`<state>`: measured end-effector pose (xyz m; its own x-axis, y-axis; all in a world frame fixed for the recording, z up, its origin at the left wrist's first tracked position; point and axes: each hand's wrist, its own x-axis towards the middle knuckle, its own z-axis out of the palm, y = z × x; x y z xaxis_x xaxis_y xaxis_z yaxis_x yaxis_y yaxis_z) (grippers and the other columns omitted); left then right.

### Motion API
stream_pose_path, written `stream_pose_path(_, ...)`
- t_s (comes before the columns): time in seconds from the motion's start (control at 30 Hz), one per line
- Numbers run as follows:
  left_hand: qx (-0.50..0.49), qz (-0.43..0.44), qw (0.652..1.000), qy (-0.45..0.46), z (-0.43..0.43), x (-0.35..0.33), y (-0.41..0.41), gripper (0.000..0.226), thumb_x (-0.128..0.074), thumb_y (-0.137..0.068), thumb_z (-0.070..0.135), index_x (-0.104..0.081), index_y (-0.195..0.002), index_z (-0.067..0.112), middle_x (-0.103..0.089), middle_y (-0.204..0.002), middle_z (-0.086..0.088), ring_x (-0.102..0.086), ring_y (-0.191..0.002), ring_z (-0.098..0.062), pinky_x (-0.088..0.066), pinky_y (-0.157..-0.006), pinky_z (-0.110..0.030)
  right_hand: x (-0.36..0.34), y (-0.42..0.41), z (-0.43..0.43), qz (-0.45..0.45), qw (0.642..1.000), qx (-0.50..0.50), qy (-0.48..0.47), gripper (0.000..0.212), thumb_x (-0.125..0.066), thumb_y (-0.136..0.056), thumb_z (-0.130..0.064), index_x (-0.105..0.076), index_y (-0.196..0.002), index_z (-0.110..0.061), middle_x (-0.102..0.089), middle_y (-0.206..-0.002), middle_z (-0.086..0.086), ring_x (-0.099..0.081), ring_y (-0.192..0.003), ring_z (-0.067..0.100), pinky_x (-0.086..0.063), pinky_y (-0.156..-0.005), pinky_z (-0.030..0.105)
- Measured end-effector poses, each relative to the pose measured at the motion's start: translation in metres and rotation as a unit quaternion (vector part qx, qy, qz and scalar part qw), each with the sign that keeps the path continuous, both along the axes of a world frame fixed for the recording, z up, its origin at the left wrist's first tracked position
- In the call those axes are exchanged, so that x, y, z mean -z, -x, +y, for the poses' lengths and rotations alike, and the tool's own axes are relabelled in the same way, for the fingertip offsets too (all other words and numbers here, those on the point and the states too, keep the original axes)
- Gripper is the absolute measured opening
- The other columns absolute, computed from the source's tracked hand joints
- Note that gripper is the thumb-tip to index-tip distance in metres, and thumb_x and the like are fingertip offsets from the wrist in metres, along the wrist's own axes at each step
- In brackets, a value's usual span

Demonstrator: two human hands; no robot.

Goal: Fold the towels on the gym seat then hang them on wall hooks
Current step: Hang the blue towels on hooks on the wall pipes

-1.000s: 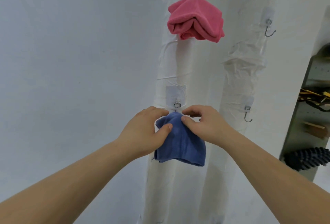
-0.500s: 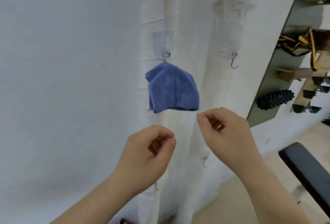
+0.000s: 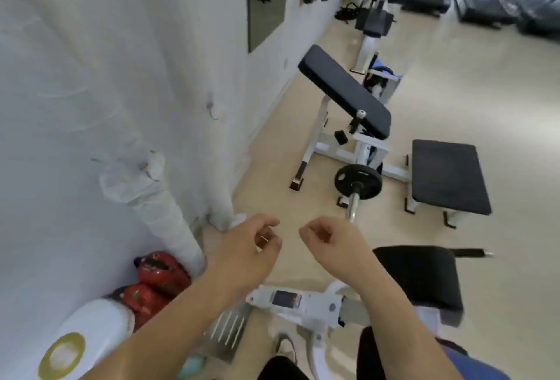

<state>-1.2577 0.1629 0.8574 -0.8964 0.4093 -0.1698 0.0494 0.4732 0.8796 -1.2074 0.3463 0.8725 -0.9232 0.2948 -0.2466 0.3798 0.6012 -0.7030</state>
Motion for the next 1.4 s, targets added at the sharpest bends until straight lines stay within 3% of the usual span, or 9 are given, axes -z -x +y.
stream_pose_path(0.33, 0.203, -0.14, 0.967, 0.056, 0.122, 0.08, -0.176, 0.027, -0.061, -0.1, 0.029, -0.055, -0.122, 0.043, -0.064, -0.105, 0.018, -0.064, -0.092, -0.001, -0.047, -0.075, -0.013, 0.085, -0.23, 0.111, -0.102, 0.97, 0.218, 0.012, 0.017, -0.059, -0.097, -0.041, -0.067, -0.087, -0.031, -0.07, -0.078, -0.006, -0.067, -0.076, 0.01, -0.056, -0.073, 0.03)
stream_pose_path(0.43, 0.229, -0.179, 0.954, 0.08, 0.163, 0.1, -0.227, 0.03, -0.062, -0.099, 0.026, -0.057, -0.126, 0.036, -0.062, -0.107, 0.02, -0.061, -0.097, 0.001, -0.045, -0.077, -0.008, 0.113, -0.295, 0.147, -0.125, 0.953, 0.277, 0.011, 0.014, -0.059, -0.098, -0.037, -0.07, -0.096, -0.028, -0.071, -0.091, -0.008, -0.064, -0.085, 0.01, -0.053, -0.079, 0.029)
stream_pose_path(0.57, 0.241, -0.219, 0.937, 0.125, 0.206, 0.136, -0.285, 0.022, -0.065, -0.095, 0.023, -0.059, -0.098, 0.044, -0.064, -0.106, 0.019, -0.062, -0.103, -0.005, -0.053, -0.102, -0.032, 0.15, -0.361, 0.191, -0.142, 0.928, 0.342, 0.037, 0.026, -0.06, -0.098, -0.027, -0.067, -0.119, -0.012, -0.062, -0.108, 0.003, -0.058, -0.092, 0.016, -0.046, -0.074, 0.025)
stream_pose_path(0.67, 0.246, -0.229, 0.929, 0.155, 0.22, 0.156, -0.319, 0.018, -0.062, -0.097, 0.023, -0.062, -0.112, 0.034, -0.064, -0.116, 0.013, -0.063, -0.105, -0.008, -0.052, -0.099, -0.029, 0.177, -0.388, 0.214, -0.137, 0.903, 0.397, 0.085, 0.039, -0.061, -0.098, -0.026, -0.055, -0.133, -0.009, -0.057, -0.112, 0.0, -0.057, -0.098, 0.019, -0.045, -0.082, 0.03)
stream_pose_path(0.87, 0.226, -0.217, 0.937, 0.158, 0.23, 0.155, -0.33, 0.025, -0.059, -0.098, 0.02, -0.058, -0.121, 0.03, -0.063, -0.122, 0.014, -0.061, -0.113, -0.007, -0.047, -0.095, -0.023, 0.206, -0.404, 0.224, -0.103, 0.87, 0.453, 0.166, 0.032, -0.072, -0.09, -0.034, -0.065, -0.114, -0.013, -0.074, -0.097, 0.002, -0.071, -0.085, 0.019, -0.061, -0.08, 0.042)
stream_pose_path(1.07, 0.185, -0.184, 0.952, 0.162, 0.246, 0.162, -0.329, 0.013, -0.061, -0.096, 0.015, -0.062, -0.109, 0.019, -0.069, -0.115, -0.005, -0.065, -0.105, -0.022, -0.053, -0.095, -0.033, 0.216, -0.395, 0.242, -0.099, 0.839, 0.471, 0.255, 0.034, -0.083, -0.081, -0.03, -0.064, -0.083, -0.002, -0.068, -0.082, 0.009, -0.062, -0.069, 0.023, -0.05, -0.059, 0.034)
stream_pose_path(1.23, 0.148, -0.173, 0.968, 0.109, 0.245, 0.154, -0.334, 0.021, -0.064, -0.097, 0.014, -0.065, -0.112, 0.03, -0.069, -0.108, 0.012, -0.067, -0.097, -0.004, -0.049, -0.079, -0.008, 0.178, -0.383, 0.234, -0.039, 0.877, 0.399, 0.264, 0.029, -0.075, -0.081, -0.014, -0.048, -0.073, -0.007, -0.049, -0.066, 0.005, -0.049, -0.061, 0.017, -0.043, -0.054, 0.028)
stream_pose_path(1.3, 0.101, -0.158, 0.98, 0.066, 0.246, 0.142, -0.324, 0.028, -0.065, -0.096, 0.01, -0.063, -0.105, 0.036, -0.067, -0.104, 0.019, -0.065, -0.086, 0.009, -0.053, -0.078, -0.01, 0.159, -0.377, 0.227, 0.007, 0.916, 0.311, 0.252, 0.029, -0.073, -0.08, -0.009, -0.046, -0.077, 0.002, -0.047, -0.068, 0.011, -0.048, -0.063, 0.015, -0.042, -0.059, 0.03)
stream_pose_path(1.4, 0.086, -0.078, 0.993, 0.031, 0.242, 0.121, -0.293, 0.036, -0.07, -0.093, 0.013, -0.059, -0.113, 0.041, -0.063, -0.112, 0.025, -0.059, -0.097, 0.017, -0.053, -0.083, -0.018, 0.129, -0.363, 0.219, 0.058, 0.945, 0.21, 0.243, 0.02, -0.071, -0.08, 0.006, -0.051, -0.078, 0.009, -0.051, -0.069, 0.021, -0.051, -0.06, 0.011, -0.046, -0.058, 0.022)
